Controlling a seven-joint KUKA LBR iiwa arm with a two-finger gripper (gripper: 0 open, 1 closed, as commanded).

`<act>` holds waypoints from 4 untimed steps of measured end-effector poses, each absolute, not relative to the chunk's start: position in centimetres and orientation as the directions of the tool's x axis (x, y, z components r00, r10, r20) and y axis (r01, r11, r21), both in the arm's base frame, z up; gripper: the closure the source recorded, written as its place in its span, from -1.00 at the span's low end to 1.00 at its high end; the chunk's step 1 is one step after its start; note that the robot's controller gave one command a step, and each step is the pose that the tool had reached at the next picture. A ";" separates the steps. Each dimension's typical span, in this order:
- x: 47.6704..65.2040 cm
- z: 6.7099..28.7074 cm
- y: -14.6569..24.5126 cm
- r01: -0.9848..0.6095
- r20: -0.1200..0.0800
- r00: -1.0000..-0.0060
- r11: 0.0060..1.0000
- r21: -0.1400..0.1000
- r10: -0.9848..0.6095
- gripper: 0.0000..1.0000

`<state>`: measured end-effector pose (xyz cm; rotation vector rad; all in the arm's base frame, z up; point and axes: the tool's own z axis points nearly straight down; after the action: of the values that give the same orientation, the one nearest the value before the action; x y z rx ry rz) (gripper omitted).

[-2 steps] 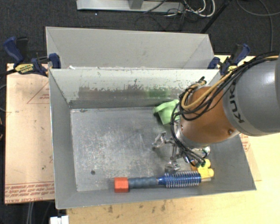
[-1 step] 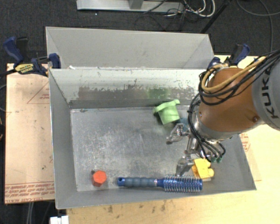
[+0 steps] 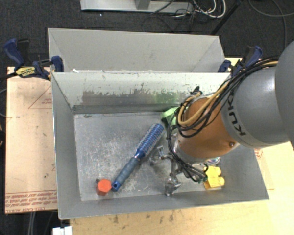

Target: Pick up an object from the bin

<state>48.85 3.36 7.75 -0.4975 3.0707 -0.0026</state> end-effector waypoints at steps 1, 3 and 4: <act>49.7 7.5 17.4 -0.339 -0.012 -0.941 0.941 0.000 -0.339 -1.00; 58.7 7.8 22.0 -0.395 0.103 -0.914 0.918 -0.016 -0.392 -1.00; 59.6 7.8 22.5 -0.391 0.028 -0.920 0.920 -0.014 -0.391 1.00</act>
Offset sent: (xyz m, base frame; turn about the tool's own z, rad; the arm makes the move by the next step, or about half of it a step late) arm 0.0045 0.1365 -0.0075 -0.0203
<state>59.60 22.46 7.84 -0.6322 3.1023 -0.0304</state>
